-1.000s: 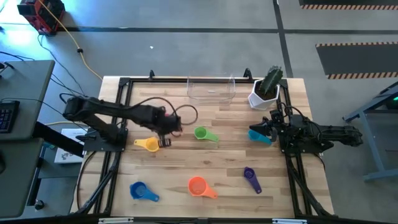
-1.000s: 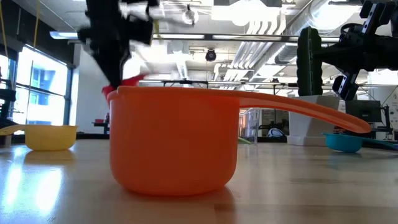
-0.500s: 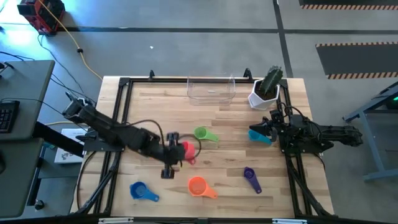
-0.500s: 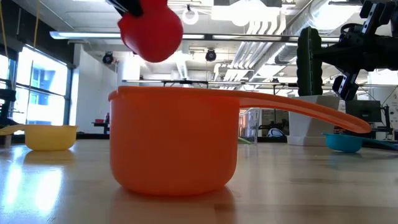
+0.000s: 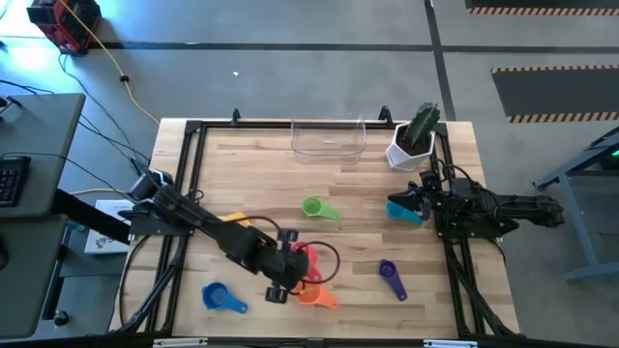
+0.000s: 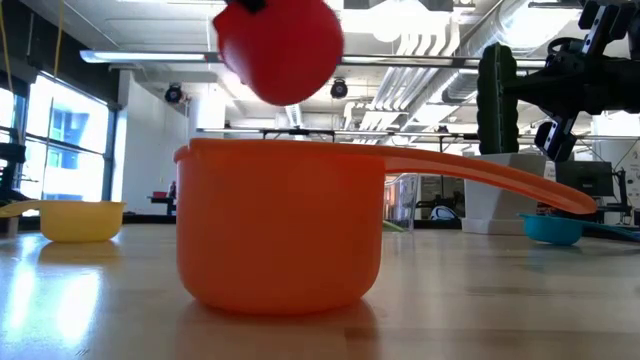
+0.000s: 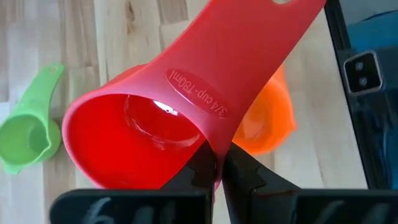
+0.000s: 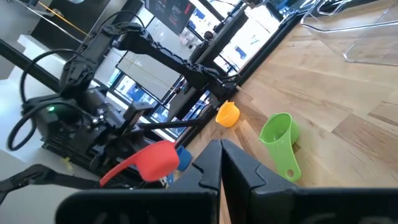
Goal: Nest measuring cups in basket
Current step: Stack the red measuring cup on top of the orange measuring cup
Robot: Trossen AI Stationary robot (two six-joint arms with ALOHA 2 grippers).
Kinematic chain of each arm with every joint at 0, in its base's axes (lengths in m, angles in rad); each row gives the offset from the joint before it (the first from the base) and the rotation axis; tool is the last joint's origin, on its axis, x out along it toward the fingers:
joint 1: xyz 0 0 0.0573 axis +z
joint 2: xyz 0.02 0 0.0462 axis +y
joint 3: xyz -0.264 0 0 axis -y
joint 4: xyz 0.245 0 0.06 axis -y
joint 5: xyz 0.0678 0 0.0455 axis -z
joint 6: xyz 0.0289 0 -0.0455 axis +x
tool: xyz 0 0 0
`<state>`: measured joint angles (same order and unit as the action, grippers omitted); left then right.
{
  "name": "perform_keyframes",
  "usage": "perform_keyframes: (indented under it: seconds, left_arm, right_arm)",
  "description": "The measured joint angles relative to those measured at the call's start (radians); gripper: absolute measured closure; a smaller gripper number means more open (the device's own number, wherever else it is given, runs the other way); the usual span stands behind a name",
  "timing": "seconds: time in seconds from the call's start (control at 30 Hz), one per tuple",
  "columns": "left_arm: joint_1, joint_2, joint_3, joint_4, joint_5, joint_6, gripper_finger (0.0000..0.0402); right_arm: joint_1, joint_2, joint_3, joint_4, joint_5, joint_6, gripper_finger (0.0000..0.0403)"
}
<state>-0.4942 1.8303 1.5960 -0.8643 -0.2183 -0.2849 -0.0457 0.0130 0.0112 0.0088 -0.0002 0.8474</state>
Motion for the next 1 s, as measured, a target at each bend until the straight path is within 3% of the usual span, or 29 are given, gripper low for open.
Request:
perform_keyframes:
  seconds: [0.37, 1.0]
  left_arm:
    - [-0.037, 0.156, 0.189, -0.048, 0.045, -0.107, 0.0394]
    - [-0.083, 0.186, 0.184, -0.042, 0.088, -0.228, 0.0394]
  right_arm:
    - [0.0, 0.0, 0.0, 0.0, 0.0, 0.0, 0.0402]
    - [0.0, 0.001, 0.0, 0.0, 0.0, 0.0, 0.0402]
